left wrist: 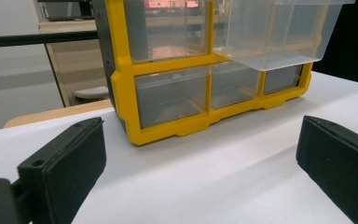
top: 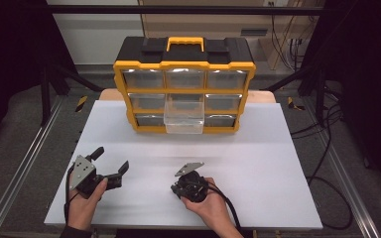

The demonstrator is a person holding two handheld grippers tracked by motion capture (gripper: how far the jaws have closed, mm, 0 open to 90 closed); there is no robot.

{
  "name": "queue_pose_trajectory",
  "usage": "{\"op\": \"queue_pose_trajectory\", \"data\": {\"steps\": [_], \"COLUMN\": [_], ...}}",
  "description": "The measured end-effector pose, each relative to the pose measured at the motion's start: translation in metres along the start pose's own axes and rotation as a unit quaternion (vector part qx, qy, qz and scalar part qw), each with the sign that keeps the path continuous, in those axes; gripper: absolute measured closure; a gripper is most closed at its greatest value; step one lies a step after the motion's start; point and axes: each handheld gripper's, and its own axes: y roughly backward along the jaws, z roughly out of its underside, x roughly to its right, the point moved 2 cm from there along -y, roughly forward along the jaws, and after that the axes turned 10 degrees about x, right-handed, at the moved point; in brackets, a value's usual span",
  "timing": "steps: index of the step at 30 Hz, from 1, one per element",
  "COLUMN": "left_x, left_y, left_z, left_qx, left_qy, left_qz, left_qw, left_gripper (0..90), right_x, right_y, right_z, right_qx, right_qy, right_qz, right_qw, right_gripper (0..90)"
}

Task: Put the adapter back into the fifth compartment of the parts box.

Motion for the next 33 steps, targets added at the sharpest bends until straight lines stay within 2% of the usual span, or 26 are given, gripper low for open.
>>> {"op": "queue_pose_trajectory", "data": {"steps": [4,11,15,22,27,30,33], "left_x": [-0.003,-0.005,-0.005,-0.009,-0.007,-0.004,-0.001], "left_y": [0.000,0.000,-0.001,0.002,0.001,0.001,0.001], "left_z": [0.000,0.001,0.001,0.000,0.001,0.001,0.001], "left_qx": [-0.002,0.000,-0.002,0.007,0.005,0.007,0.004], "left_qy": [-0.005,-0.001,-0.009,0.004,0.008,0.018,0.016], "left_qz": [-0.006,-0.007,-0.007,-0.018,-0.011,-0.001,0.009], "left_qw": [1.0000,1.0000,0.9999,0.9998,0.9999,0.9998,0.9998], "left_gripper": [1.4,1.3,1.3,0.9,0.8,0.8,0.8], "right_x": [0.009,0.024,0.038,0.055,0.066,0.072,0.076], "right_y": [0.011,0.025,0.041,0.063,0.074,0.078,0.080], "right_z": [-0.004,-0.006,-0.006,-0.005,-0.007,-0.006,-0.006], "right_qx": [0.029,0.054,0.078,0.112,0.128,0.138,0.147], "right_qy": [-0.006,-0.009,-0.019,-0.048,-0.049,-0.053,-0.059], "right_qz": [0.004,0.021,0.040,0.063,0.076,0.083,0.090], "right_qw": [0.9996,0.9983,0.9960,0.9905,0.9876,0.9854,0.9833], "right_gripper": [76.5,76.5,76.5,76.6,76.6,76.5,76.5]}}
